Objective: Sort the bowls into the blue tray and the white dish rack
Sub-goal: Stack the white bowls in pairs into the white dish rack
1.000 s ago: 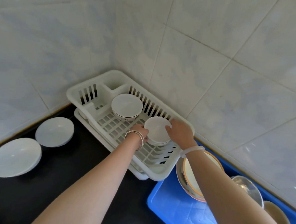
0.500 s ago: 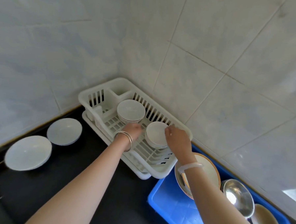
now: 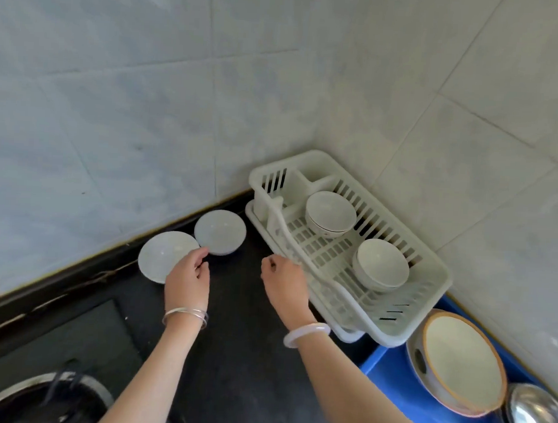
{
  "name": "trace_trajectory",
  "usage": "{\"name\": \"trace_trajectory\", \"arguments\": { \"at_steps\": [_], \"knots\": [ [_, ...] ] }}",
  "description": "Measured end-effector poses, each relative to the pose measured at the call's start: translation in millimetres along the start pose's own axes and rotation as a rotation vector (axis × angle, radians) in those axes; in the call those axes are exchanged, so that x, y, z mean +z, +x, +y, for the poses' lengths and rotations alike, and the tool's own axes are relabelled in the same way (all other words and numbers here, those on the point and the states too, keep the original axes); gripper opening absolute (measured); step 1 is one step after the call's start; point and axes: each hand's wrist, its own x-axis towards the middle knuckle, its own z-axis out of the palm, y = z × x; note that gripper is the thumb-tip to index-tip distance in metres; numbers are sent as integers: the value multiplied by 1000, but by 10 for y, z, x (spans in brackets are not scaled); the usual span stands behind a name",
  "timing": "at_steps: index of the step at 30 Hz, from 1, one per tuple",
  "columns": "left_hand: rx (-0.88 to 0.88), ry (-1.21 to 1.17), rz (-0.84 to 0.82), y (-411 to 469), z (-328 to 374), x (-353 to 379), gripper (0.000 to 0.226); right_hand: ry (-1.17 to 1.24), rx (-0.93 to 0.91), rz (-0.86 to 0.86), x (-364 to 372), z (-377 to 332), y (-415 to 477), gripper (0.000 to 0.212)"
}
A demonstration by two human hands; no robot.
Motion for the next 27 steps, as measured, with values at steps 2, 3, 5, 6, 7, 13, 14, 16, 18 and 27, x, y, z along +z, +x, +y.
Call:
{"name": "trace_trajectory", "arguments": {
  "at_steps": [2,3,5,6,7,13,14,16,18,27],
  "knots": [
    [-43,62,55,84,-211,-72,35,12,47,-53,183,-14,154,32],
    [-49,100,75,130,-309,-103,36,-1,60,-76,260,-27,226,31],
    [-60,144,107,222,-494,-149,40,-16,78,-119,399,-64,373,33],
    [-79,152,114,262,-570,-166,43,-9,89,-131,459,-88,446,36],
    [-108,151,118,297,-632,-174,47,9,102,-135,513,-118,518,38],
    [-282,-65,165,455,-824,-143,74,256,225,-128,775,-258,825,24],
    [-327,-112,170,477,-845,-144,76,326,264,-123,808,-261,851,22],
    [-420,-185,153,499,-876,-148,76,466,325,-113,845,-278,883,18],
    [-483,-253,150,507,-903,-148,71,524,346,-87,855,-286,895,14],
    [-483,-513,167,539,-1021,-127,56,464,137,-36,621,-451,754,13]
  ]
}}
